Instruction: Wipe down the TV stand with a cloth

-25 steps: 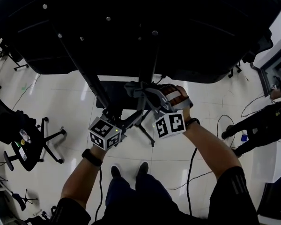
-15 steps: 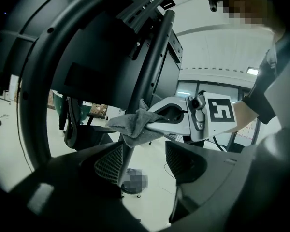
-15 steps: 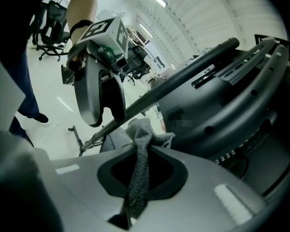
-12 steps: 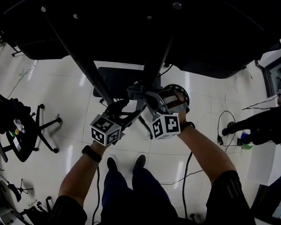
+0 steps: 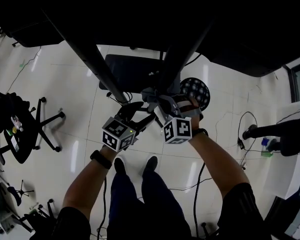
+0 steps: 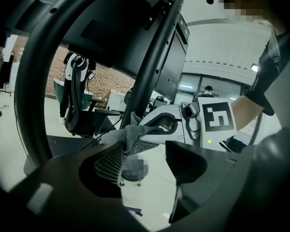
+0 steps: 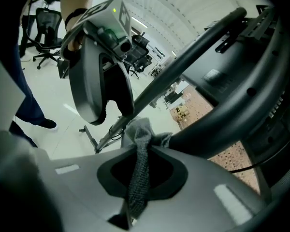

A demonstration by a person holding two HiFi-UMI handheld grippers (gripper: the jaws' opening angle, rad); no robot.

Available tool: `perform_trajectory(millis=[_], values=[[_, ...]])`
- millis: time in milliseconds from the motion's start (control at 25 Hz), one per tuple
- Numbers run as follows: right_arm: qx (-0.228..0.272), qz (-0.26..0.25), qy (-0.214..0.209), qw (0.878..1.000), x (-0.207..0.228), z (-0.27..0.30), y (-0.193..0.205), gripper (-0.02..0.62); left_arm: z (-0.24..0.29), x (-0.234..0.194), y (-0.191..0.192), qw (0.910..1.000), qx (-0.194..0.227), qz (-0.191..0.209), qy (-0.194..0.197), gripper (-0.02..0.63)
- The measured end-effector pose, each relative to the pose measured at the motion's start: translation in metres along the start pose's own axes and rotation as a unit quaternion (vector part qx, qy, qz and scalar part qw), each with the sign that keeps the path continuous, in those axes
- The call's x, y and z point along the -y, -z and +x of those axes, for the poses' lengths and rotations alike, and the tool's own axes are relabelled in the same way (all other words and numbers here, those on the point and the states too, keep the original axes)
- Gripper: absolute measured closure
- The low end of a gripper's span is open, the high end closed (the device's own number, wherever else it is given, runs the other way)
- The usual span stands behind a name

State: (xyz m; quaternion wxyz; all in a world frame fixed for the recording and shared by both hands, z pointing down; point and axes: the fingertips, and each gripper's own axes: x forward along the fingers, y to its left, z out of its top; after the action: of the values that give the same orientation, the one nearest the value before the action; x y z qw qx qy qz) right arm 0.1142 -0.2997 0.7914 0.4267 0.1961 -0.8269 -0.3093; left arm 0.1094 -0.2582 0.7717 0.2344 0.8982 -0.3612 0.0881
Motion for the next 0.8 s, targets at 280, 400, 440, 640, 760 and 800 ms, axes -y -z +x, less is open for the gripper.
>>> perform_trajectory(millis=[280, 400, 440, 640, 760, 800], values=[[-0.026, 0.001, -0.03, 0.999, -0.053, 0.05, 0.037, 0.58, 0.017, -0.033, 0.061, 0.9988, -0.024, -0.038, -0.019, 0.308], [-0.037, 0.001, -0.043, 0.998, -0.073, 0.067, 0.052, 0.58, 0.025, -0.043, 0.081, 0.9978, -0.032, -0.051, -0.027, 0.308], [-0.04, 0.004, -0.046, 0.998, -0.08, 0.072, 0.056, 0.58, 0.028, -0.045, 0.088, 0.9975, -0.034, -0.055, -0.028, 0.308], [-0.055, 0.02, -0.057, 0.997, -0.104, 0.096, 0.073, 0.58, 0.04, -0.058, 0.109, 0.997, -0.037, -0.063, -0.027, 0.308], [-0.064, 0.013, -0.064, 0.996, -0.12, 0.107, 0.084, 0.58, 0.047, -0.065, 0.127, 0.9967, -0.049, -0.059, -0.028, 0.308], [-0.07, 0.012, -0.067, 0.995, -0.125, 0.111, 0.09, 0.58, 0.05, -0.067, 0.133, 0.9965, -0.053, -0.058, -0.027, 0.308]])
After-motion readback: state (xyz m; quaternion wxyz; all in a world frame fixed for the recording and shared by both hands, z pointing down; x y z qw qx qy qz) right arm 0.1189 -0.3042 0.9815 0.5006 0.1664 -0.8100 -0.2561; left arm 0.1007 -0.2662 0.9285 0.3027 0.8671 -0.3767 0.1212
